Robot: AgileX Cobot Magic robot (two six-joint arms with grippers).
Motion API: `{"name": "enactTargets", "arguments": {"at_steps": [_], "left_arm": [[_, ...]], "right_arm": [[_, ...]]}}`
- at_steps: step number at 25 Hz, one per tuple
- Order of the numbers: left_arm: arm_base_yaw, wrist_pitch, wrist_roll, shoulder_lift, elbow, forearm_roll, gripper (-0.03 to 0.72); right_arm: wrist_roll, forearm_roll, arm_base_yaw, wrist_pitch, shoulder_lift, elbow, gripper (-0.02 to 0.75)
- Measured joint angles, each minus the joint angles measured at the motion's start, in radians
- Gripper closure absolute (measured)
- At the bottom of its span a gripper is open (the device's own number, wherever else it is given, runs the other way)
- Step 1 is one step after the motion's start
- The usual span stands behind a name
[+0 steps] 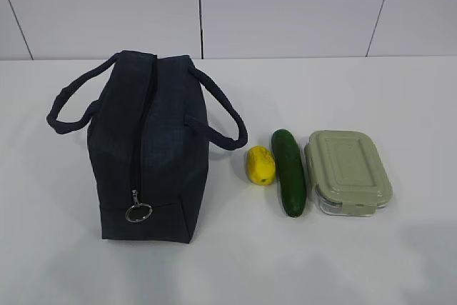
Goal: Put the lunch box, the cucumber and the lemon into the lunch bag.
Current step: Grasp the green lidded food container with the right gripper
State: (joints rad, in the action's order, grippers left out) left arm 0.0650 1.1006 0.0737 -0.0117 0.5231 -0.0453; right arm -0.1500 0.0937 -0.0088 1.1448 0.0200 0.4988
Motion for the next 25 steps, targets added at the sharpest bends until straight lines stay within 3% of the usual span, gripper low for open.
{"name": "enactTargets", "arguments": {"at_steps": [5, 15, 25], "left_arm": [[0.000, 0.000, 0.000, 0.000, 0.000, 0.000, 0.451], [0.000, 0.000, 0.000, 0.000, 0.000, 0.000, 0.452], [0.000, 0.000, 0.000, 0.000, 0.000, 0.000, 0.451]], "right_arm": [[0.000, 0.078, 0.000, -0.002, -0.011, 0.033, 0.384], [-0.022, 0.435, 0.000, -0.126, -0.306, 0.053, 0.384], [-0.382, 0.861, 0.000, -0.109, -0.844, 0.123, 0.384]]}}
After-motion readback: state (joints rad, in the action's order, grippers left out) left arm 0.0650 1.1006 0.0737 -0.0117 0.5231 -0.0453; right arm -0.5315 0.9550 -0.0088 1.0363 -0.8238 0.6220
